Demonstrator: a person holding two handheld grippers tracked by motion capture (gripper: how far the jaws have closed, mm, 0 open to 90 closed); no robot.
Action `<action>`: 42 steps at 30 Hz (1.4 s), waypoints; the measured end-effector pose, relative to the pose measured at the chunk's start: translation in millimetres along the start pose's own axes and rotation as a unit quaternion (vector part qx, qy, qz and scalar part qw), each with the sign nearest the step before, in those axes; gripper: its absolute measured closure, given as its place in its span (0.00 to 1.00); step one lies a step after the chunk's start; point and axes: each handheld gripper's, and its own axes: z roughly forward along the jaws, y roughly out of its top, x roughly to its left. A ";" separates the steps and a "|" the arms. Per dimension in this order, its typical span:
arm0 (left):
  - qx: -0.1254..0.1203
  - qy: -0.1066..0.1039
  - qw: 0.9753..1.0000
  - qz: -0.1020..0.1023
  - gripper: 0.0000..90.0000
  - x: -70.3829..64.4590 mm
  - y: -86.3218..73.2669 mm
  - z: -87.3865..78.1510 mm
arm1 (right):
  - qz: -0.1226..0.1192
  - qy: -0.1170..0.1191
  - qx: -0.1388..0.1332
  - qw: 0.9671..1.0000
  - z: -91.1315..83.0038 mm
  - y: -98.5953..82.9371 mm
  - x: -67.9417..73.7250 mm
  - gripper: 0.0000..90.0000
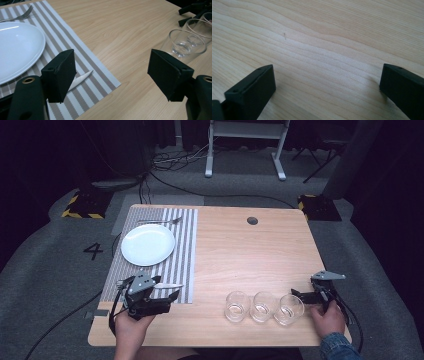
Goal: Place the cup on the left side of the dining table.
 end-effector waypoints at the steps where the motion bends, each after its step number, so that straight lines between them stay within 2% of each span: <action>1: 0.001 -0.002 1.000 0.003 0.25 -1.0 1.8 2.6 | 0.000 0.000 0.000 1.000 0.0 0.0 0.0 0.01; 7: 0.007 -0.013 1.000 0.021 0.25 -5.2 11.7 18.0 | 0.001 0.000 0.000 1.000 -0.1 -0.2 0.2 0.01; 15: 0.013 -0.038 0.998 0.038 0.25 -15.0 24.0 35.7 | 0.001 -0.001 -0.001 1.000 -0.3 -0.3 0.3 0.01; 22: 0.018 -0.063 0.996 0.061 0.25 -27.7 34.4 53.8 | 0.001 -0.001 -0.001 1.000 -0.2 -0.4 0.3 0.01; 27: 0.016 -0.081 0.994 0.069 0.25 -34.7 43.6 65.5 | 0.001 -0.001 -0.001 1.000 -0.2 -0.4 0.3 0.01; 34: 0.018 -0.115 0.990 0.085 0.25 -49.7 53.6 83.6 | 0.002 -0.003 -0.001 1.000 -0.3 -0.5 0.6 0.01; 38: 0.025 -0.131 0.986 0.100 0.25 -61.8 56.4 97.6 | 0.003 -0.003 -0.001 1.000 -0.4 -0.6 0.6 0.01; 42: 0.030 -0.152 0.982 0.105 0.24 -71.6 57.7 106.3 | 0.003 -0.004 -0.001 1.000 -0.5 -0.7 0.7 0.01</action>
